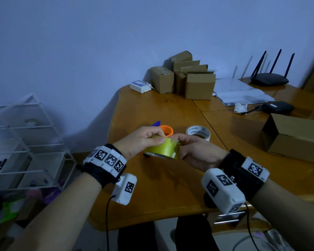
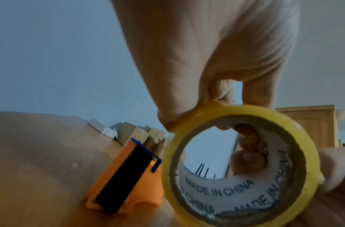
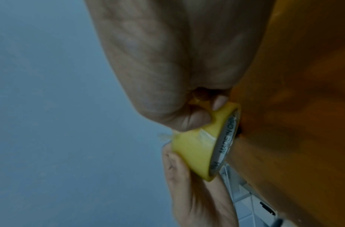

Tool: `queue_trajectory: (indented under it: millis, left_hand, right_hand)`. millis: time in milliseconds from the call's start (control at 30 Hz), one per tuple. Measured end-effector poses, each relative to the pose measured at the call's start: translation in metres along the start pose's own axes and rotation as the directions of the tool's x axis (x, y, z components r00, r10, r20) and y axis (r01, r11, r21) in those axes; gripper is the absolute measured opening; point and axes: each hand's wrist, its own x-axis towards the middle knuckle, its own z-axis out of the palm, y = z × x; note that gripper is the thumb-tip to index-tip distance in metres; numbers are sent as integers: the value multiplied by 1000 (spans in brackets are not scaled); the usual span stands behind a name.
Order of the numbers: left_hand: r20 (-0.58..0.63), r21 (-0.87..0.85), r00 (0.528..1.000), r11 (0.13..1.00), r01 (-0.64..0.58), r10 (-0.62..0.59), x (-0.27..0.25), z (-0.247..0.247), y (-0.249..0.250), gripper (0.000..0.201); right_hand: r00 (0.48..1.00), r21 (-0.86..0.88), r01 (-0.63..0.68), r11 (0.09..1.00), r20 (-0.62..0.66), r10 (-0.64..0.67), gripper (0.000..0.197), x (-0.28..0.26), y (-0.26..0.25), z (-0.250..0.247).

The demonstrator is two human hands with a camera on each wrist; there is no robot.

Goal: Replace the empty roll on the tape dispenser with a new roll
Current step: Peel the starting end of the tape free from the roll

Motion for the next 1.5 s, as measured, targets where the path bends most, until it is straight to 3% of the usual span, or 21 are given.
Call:
queue_trajectory:
  millis: [267,467,767,1000,1133,1300,1400,1500]
  left_hand:
    - [-20,-58,999,997,42,-43,-3,-3,-7,36]
    - [-45,-46,998,998,35,-37,-3,-4,-7,37]
    - [-26,-2,999,1000,26,-26,-4,0,-6,18]
    - [13,23,1000,1000,13,-14,-4,1,-4,17]
    - [-28,7,999,1000,29,-29,-4,2,-2,17]
    - [-106,-140,992,989,51,-66,-6,-2,-2,19]
    - [-141,-216,985,974,70,-102,-5,0,2,22]
    - [-171,-232,977,969,89,-130,-5,0,5,21]
  right_hand:
    - [999,94,-38,995,32,35,44,-5,-2,0]
    - [999,-35,29,999,19,-29,18,-3,-1,4]
    - [1000,-13,11,1000,-28,-11,33,-1,0,3]
    - [998,-26,1,1000,-56,-3,36,-3,-2,9]
    - [991,-142,19,990,-129,-37,49,-1,3,10]
    - [993,-32,99,995,-55,-100,51,-9,-6,10]
    - [974,-191,185,964,-93,-205,48,-10,-7,12]
    - [931,-435,290,853,-77,-356,51,-15,-7,16]
